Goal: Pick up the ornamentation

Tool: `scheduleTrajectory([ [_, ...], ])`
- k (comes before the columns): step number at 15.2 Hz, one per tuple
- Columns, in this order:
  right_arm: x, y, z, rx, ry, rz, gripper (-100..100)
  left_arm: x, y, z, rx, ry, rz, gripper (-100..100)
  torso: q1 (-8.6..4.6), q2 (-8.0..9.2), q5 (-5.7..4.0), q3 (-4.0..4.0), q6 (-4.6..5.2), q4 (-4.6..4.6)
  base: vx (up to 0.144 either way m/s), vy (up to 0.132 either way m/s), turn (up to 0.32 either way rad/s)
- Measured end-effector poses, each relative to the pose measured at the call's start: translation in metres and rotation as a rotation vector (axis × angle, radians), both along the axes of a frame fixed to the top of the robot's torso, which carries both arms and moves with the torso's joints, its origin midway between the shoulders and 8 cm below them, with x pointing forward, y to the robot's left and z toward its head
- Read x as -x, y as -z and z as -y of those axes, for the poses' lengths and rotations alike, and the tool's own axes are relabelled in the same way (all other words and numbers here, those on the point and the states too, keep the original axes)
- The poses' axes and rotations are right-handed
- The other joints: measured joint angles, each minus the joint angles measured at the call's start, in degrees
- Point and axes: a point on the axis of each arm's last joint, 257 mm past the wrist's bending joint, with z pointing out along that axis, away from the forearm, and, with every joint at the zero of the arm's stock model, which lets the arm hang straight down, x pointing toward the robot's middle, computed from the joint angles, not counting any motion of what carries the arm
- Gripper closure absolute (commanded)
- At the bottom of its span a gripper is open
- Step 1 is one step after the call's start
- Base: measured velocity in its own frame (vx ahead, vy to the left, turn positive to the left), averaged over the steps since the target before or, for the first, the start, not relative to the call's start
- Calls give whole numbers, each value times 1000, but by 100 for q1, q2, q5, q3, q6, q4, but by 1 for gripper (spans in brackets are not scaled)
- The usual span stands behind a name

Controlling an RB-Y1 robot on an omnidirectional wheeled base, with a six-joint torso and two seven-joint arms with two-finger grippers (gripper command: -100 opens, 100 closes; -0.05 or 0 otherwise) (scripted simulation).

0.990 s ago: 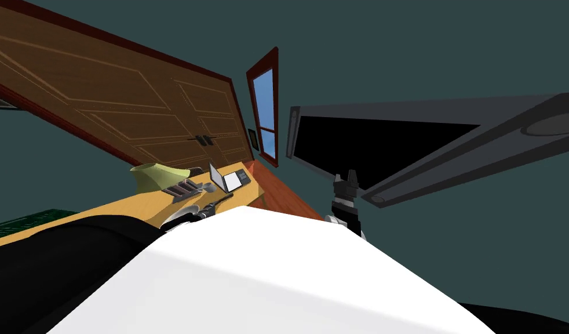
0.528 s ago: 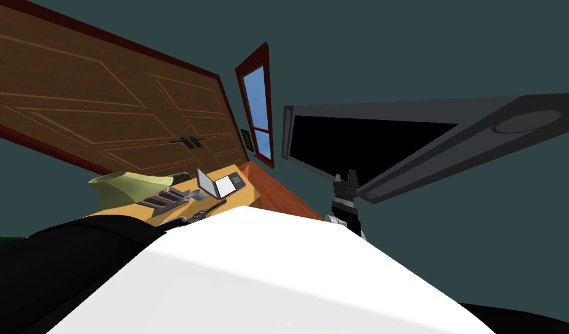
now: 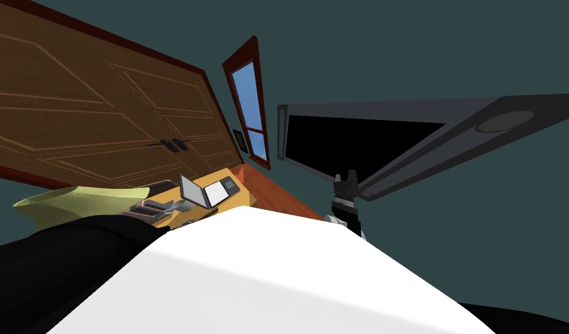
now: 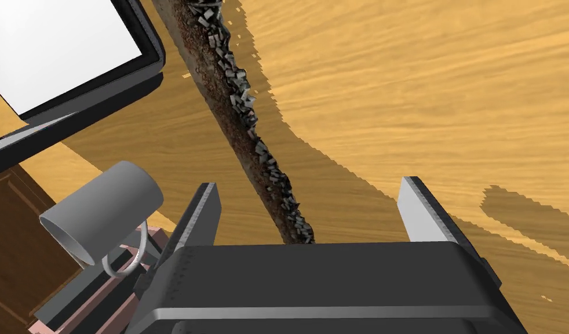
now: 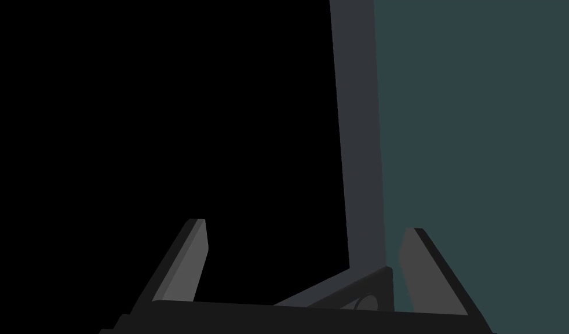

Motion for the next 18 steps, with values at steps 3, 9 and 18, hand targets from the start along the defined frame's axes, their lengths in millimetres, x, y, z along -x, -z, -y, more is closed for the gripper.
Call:
scheduleTrajectory([
  [3, 0, 0, 0, 0, 0, 0, 0, 33, 7, -8, 27, -77, -55, -100, 2, -7, 0, -5, -1, -2, 101, 25, -146],
  [9, 0, 0, 0, 0, 0, 0, 0, 78, 12, -10, 67, -196, -127, -100, 3, 6, 1, 2, -3, 0, 78, 34, -112],
  [18, 0, 0, 0, 0, 0, 0, 0, 135, 21, -3, 124, -350, -214, -100, 9, 8, 2, 4, -1, 2, 71, 41, -99],
])
